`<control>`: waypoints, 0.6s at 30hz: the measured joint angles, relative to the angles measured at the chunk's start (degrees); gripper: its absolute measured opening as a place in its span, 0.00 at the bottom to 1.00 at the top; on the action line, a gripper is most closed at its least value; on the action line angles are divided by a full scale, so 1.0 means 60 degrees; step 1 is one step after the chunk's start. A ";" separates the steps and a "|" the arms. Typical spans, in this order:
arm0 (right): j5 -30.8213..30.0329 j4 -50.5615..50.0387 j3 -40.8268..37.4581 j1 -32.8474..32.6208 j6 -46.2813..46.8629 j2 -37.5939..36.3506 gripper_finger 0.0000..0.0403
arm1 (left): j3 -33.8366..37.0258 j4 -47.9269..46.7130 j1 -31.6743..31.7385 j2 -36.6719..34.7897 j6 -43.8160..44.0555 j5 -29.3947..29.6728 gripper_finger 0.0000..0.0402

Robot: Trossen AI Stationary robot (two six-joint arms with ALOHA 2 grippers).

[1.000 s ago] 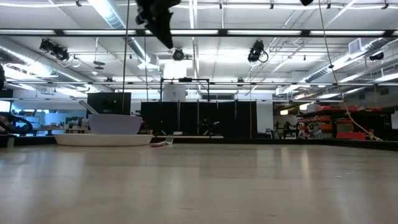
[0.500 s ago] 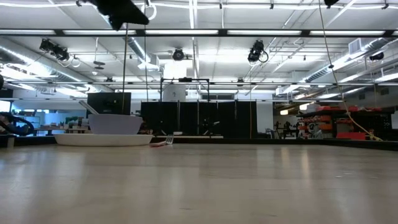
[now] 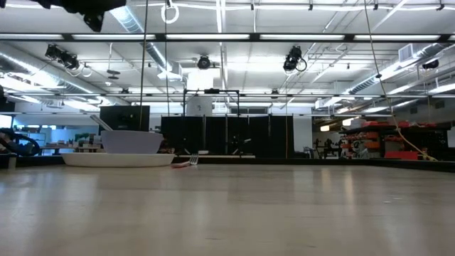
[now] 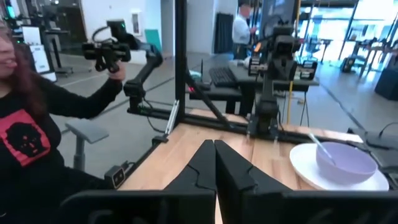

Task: Set table place
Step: Return to Home Position

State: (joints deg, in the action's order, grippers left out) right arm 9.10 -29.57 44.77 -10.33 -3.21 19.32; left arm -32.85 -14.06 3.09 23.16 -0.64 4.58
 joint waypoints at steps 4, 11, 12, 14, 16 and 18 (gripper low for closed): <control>-0.0002 -0.0007 0.0000 0.0000 -0.0116 -0.0301 0.01 | 0.0395 -0.0004 -0.0015 -0.1002 0.0221 -0.0013 0.03; 0.0004 -0.0186 0.0000 0.0000 -0.0572 -0.0966 0.01 | 0.0951 -0.0150 -0.0015 -0.2506 0.0137 -0.0010 0.03; 0.0000 -0.0210 -0.0003 0.0000 -0.0646 -0.1091 0.01 | 0.1043 -0.0134 -0.0015 -0.2719 0.0072 -0.0007 0.03; 0.0000 -0.0220 -0.0002 0.0000 -0.0725 -0.1356 0.01 | 0.1219 -0.0197 -0.0015 -0.3123 0.0036 -0.0004 0.03; 0.0004 -0.0231 0.0000 0.0000 -0.0746 -0.1617 0.01 | 0.1348 -0.0243 -0.0015 -0.3495 0.0036 -0.0004 0.02; 0.0000 -0.0355 0.0000 0.0000 -0.0749 -0.1860 0.01 | 0.1372 -0.0422 -0.0015 -0.3821 0.0039 0.0000 0.01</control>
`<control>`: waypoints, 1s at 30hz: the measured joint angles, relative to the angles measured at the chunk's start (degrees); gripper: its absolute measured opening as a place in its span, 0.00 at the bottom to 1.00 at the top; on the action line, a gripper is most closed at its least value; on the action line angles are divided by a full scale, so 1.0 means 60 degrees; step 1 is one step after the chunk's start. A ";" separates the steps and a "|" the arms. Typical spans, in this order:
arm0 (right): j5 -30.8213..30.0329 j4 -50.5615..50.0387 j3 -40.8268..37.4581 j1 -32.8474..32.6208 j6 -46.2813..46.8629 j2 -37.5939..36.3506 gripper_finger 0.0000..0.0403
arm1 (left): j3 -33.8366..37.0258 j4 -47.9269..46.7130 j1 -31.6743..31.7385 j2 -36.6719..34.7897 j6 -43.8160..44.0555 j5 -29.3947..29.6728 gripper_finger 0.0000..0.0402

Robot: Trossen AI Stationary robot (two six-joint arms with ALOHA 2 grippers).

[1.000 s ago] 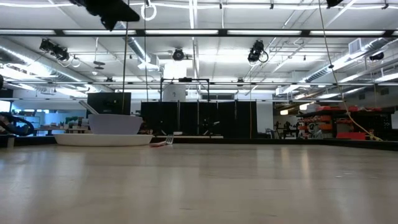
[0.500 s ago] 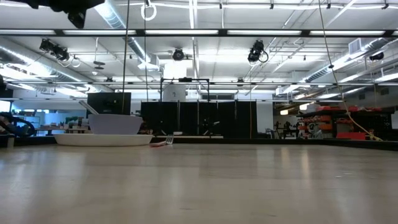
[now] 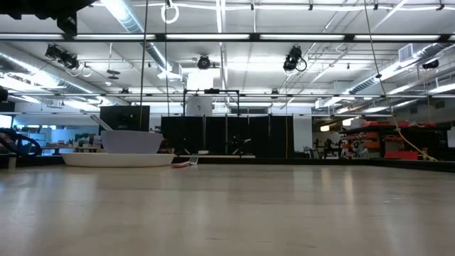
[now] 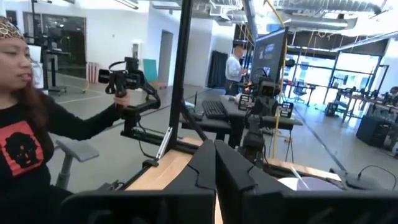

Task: Set table place
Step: Return to Home Position

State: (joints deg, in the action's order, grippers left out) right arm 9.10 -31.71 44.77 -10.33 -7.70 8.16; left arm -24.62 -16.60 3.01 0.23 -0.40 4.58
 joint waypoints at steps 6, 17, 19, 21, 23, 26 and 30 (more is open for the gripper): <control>0.0070 -0.0137 -0.0298 0.0001 0.0003 -0.0627 0.01 | -0.0048 -0.0151 0.0004 0.0012 -0.0091 0.0004 0.03; 0.0468 0.0501 -0.1621 0.0004 0.0065 -0.1336 0.01 | -0.0018 -0.0164 0.0004 0.0003 0.0204 -0.0046 0.03; 0.0500 0.0807 -0.1761 0.0004 0.0022 -0.1347 0.01 | -0.0018 -0.0162 0.0003 0.0003 0.0204 -0.0191 0.02; 0.0515 0.1114 -0.1938 0.0004 0.0022 -0.1346 0.01 | -0.0015 -0.0142 0.0000 0.0003 0.0211 -0.0377 0.01; 0.0572 0.1322 -0.2135 0.0004 0.0011 -0.1347 0.01 | 0.0134 0.0036 0.0000 0.0003 0.0204 -0.0653 0.02; 0.0572 0.1596 -0.2611 0.0004 0.0015 -0.1344 0.01 | 0.0709 0.0734 0.0001 0.0010 0.0243 -0.1044 0.04; 0.0460 0.2246 -0.3171 0.0004 0.0127 -0.1344 0.01 | 0.1760 0.1830 0.0000 0.0020 0.0214 -0.1231 0.02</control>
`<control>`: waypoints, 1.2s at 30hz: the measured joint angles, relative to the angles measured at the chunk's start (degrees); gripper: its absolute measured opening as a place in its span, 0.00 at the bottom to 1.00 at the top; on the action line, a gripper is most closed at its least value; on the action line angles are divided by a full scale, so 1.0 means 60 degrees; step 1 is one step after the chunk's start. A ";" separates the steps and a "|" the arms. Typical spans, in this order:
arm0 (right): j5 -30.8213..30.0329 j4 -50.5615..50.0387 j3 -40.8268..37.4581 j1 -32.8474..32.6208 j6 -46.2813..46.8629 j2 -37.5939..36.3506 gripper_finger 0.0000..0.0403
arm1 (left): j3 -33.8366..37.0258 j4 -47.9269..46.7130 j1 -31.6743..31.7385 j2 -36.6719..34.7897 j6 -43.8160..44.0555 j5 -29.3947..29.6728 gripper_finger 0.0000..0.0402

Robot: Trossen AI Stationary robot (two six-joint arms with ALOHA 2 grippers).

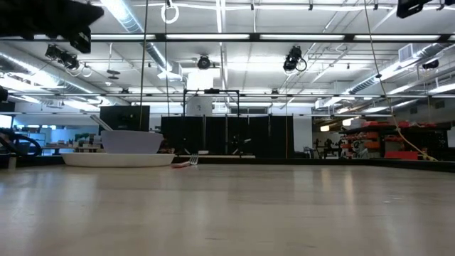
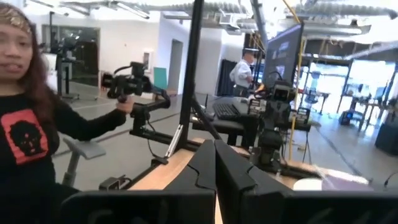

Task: Set table place
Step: Return to Home Position

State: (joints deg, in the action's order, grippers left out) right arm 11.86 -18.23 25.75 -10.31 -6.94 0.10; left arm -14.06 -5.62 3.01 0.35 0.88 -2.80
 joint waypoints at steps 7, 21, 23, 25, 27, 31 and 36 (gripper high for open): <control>-0.1078 0.0688 -0.0930 0.0007 0.0804 0.0000 0.01 | 0.1210 0.0597 0.0000 0.0006 0.0292 -0.0001 0.04; -0.1225 0.3578 -0.3644 0.0007 0.0828 0.0000 0.00 | 0.1802 0.0811 0.0003 0.0001 0.0163 0.0010 0.02; -0.1225 0.3842 -0.3853 0.0007 0.0834 0.0004 0.00 | 0.1802 0.0761 0.0001 0.0002 0.0031 0.0011 0.01; -0.1221 0.3938 -0.3948 0.0007 0.0955 0.0001 0.01 | 0.1802 0.0606 0.0002 0.0001 0.0019 0.0014 0.02; -0.1221 0.3913 -0.4075 0.0007 0.0961 0.0004 0.01 | 0.1802 0.0576 0.0000 0.0001 0.0007 0.0010 0.03; -0.1218 0.3761 -0.4224 0.0007 0.0923 0.0012 0.01 | 0.1799 0.0214 0.0000 0.0003 -0.0014 0.0012 0.02; -0.1218 0.3765 -0.4224 0.0007 0.0846 0.0044 0.01 | 0.1780 0.0005 0.0003 0.0002 0.0114 0.0021 0.03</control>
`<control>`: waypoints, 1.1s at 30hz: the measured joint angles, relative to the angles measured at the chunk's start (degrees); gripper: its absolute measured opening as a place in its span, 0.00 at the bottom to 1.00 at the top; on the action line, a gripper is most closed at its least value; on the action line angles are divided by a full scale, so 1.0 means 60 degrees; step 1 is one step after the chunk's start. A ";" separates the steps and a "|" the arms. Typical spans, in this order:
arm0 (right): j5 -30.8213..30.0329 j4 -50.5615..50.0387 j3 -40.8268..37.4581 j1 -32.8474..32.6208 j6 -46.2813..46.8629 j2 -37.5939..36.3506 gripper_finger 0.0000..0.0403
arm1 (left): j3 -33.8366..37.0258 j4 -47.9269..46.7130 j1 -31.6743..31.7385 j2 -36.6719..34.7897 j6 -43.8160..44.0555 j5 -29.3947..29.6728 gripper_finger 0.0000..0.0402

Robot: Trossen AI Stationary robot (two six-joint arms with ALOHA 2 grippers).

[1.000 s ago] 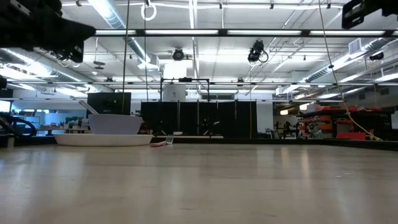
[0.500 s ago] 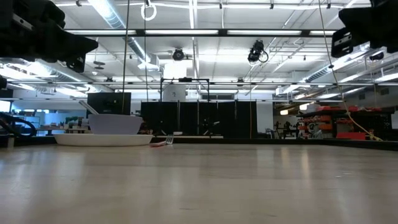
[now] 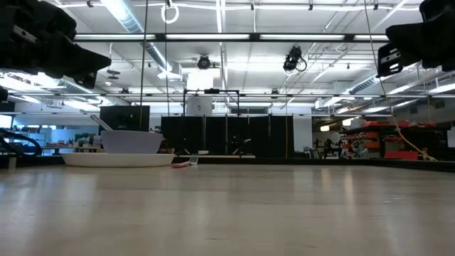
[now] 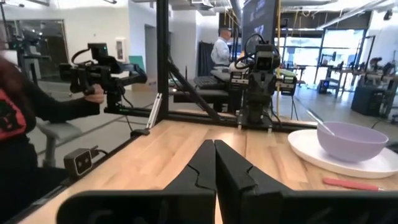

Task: Set table place
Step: Return to Home Position

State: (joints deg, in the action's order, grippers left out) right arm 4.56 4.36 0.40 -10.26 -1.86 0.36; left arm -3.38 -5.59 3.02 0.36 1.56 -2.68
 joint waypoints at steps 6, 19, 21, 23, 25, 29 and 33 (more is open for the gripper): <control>0.0000 -0.0003 0.0000 0.0000 -0.0452 0.0000 0.01 | -0.0007 -0.0038 0.0001 -0.0001 -0.0175 0.0000 0.03; 0.0000 -0.0005 0.0004 0.0000 -0.0220 0.0000 0.04 | -0.0007 -0.0032 -0.0003 -0.0001 0.0382 -0.0018 0.10; 0.0000 -0.0003 0.0004 0.0000 -0.0220 0.0000 0.04 | -0.0007 -0.0032 -0.0001 -0.0001 0.0379 -0.0018 0.10; 0.0000 -0.0006 0.0004 0.0000 -0.0220 0.0000 0.04 | -0.0007 -0.0031 -0.0002 -0.0001 0.0382 -0.0018 0.11; 0.0000 -0.0007 0.0004 0.0000 -0.0220 0.0000 0.04 | -0.0007 -0.0029 -0.0003 -0.0001 0.0379 -0.0018 0.10; 0.0000 -0.0007 0.0004 0.0000 -0.0218 0.0000 0.04 | -0.0003 -0.0025 -0.0001 -0.0001 0.0377 -0.0020 0.09; 0.0000 -0.0007 0.0007 0.0000 -0.0216 0.0000 0.04 | -0.0003 -0.0021 -0.0003 -0.0001 0.0375 -0.0022 0.07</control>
State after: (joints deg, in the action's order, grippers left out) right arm 4.56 4.32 0.45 -10.26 -3.16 0.36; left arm -3.40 -5.72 3.01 0.36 3.81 -2.81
